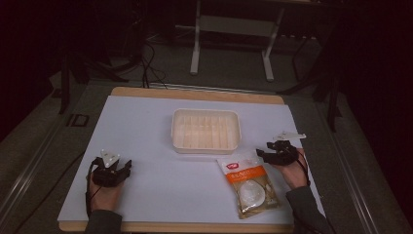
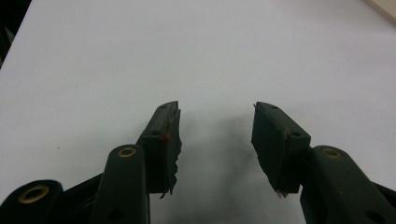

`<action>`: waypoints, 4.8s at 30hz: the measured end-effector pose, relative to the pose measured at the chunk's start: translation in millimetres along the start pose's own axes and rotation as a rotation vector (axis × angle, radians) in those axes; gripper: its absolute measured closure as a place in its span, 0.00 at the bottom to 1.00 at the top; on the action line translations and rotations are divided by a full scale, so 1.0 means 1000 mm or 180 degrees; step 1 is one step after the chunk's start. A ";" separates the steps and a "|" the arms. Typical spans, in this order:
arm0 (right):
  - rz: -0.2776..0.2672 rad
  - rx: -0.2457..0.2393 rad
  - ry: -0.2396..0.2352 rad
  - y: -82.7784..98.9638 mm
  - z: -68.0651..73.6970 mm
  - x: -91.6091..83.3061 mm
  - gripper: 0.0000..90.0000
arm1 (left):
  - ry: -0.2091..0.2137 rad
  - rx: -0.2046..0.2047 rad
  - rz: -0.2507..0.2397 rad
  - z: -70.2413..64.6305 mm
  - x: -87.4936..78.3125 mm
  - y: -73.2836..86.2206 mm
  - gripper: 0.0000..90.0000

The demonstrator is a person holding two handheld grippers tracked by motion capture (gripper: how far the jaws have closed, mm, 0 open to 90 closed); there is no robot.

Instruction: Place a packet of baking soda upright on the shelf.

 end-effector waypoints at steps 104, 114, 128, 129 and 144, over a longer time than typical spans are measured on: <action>0.0567 -0.0127 -0.0856 0.018 0.030 0.030 1.00 | -0.0040 0.0004 0.0008 0.000 0.000 0.000 0.53; 0.0178 0.0076 -0.1211 0.004 0.027 -0.009 1.00 | -0.0050 0.0010 0.0005 0.000 0.000 0.000 0.53; -0.0044 0.0173 -0.1304 -0.001 0.027 -0.053 1.00 | -0.0048 0.0007 0.0013 0.000 0.000 0.000 0.53; -0.0041 0.0200 -0.1318 -0.002 0.028 -0.057 1.00 | -0.0049 0.0009 0.0013 0.000 0.000 0.000 0.53; -0.0306 0.0216 -0.1466 -0.011 0.036 -0.109 1.00 | -0.0053 0.0000 0.0015 0.000 0.000 0.000 0.52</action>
Point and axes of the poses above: each handheld gripper's, and its own axes: x roughly forward along the jaws, y roughly out of its underside, z roughly to its left, the point moved 6 cm from there along x, roughly forward along the jaws, and after that the axes turned 14 degrees about x, right-handed, at the moved point
